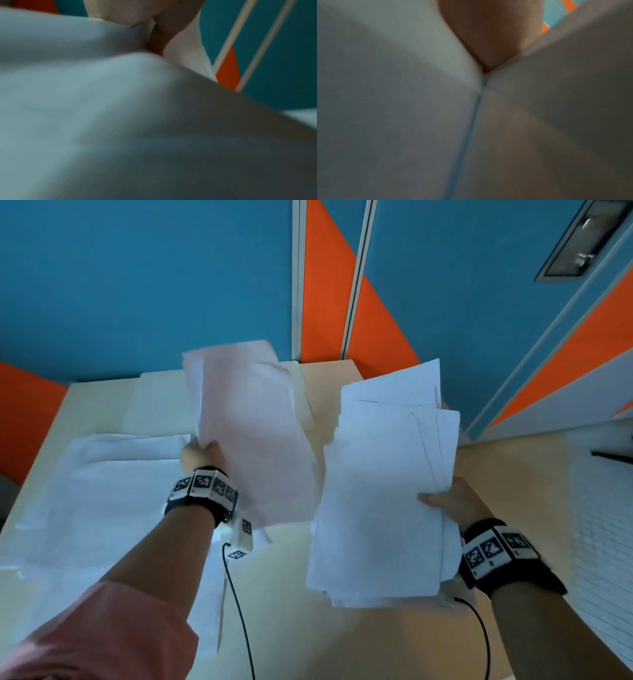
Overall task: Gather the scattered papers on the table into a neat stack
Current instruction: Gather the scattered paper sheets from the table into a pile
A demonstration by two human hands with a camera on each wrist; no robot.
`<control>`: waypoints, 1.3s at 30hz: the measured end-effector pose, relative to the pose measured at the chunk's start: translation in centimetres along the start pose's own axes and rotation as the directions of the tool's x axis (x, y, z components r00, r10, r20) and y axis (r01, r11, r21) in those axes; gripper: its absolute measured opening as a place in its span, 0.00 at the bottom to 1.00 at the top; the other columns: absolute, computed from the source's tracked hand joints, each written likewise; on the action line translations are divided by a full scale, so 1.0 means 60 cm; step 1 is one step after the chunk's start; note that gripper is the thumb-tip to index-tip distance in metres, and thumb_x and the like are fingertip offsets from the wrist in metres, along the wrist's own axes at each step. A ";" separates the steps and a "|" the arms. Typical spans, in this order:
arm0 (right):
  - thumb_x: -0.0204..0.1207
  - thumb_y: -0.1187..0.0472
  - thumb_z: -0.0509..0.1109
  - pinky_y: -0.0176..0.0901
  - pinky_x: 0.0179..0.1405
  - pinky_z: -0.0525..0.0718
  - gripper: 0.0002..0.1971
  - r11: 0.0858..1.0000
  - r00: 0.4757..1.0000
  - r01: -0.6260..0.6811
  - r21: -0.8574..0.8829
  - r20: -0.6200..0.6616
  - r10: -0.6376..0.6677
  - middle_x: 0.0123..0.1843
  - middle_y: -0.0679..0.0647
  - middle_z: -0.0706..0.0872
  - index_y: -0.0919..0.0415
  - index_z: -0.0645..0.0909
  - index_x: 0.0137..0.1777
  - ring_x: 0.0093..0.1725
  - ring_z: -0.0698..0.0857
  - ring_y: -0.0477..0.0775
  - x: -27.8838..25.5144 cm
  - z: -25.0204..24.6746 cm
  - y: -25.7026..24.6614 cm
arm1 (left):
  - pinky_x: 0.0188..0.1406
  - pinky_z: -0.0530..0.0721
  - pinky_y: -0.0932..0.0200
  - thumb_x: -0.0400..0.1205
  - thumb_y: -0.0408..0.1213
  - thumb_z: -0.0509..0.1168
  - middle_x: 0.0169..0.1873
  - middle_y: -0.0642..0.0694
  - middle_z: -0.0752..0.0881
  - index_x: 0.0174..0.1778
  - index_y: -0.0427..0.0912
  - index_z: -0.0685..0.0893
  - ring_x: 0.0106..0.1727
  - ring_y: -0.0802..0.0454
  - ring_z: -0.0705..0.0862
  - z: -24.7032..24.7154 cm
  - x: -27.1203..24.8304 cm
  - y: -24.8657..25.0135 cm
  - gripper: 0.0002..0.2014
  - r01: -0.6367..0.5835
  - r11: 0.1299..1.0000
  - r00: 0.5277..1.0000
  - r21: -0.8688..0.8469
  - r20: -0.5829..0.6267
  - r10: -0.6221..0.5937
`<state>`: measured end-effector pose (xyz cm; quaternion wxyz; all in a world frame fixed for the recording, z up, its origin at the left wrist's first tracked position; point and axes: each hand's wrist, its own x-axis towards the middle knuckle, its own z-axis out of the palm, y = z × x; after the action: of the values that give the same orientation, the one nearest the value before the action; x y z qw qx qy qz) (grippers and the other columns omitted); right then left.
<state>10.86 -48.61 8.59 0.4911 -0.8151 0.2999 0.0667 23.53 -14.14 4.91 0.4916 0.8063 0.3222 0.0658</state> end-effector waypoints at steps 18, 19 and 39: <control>0.67 0.60 0.79 0.42 0.46 0.85 0.24 0.973 0.948 -0.029 0.227 0.314 -0.045 0.58 0.65 0.87 0.69 0.80 0.62 0.49 0.87 0.58 -0.040 0.066 -0.073 | 0.62 0.78 0.52 0.78 0.36 0.69 0.52 0.43 0.86 0.62 0.41 0.79 0.54 0.45 0.84 -0.030 -0.100 -0.062 0.16 0.211 0.960 0.743 -0.186 0.669 -0.033; 0.75 0.63 0.72 0.39 0.41 0.85 0.12 0.975 0.946 -0.027 0.220 0.322 -0.046 0.54 0.64 0.88 0.67 0.82 0.57 0.45 0.86 0.56 -0.051 0.074 -0.079 | 0.60 0.78 0.53 0.78 0.34 0.69 0.49 0.44 0.86 0.60 0.42 0.79 0.51 0.46 0.85 -0.031 -0.108 -0.063 0.15 0.223 0.955 0.724 -0.197 0.690 -0.027; 0.76 0.61 0.72 0.51 0.64 0.77 0.24 0.980 0.931 0.199 -0.015 0.316 -0.184 0.69 0.59 0.81 0.68 0.73 0.69 0.63 0.81 0.61 -0.027 0.163 -0.137 | 0.60 0.80 0.51 0.79 0.38 0.67 0.61 0.36 0.84 0.64 0.35 0.81 0.61 0.38 0.83 -0.153 -0.012 -0.167 0.18 0.188 0.980 0.969 0.067 0.150 -0.196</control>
<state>15.94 -36.95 10.52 0.5173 -0.8308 0.1358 0.1538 14.49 -4.59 1.33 0.4981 0.7865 0.3612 -0.0537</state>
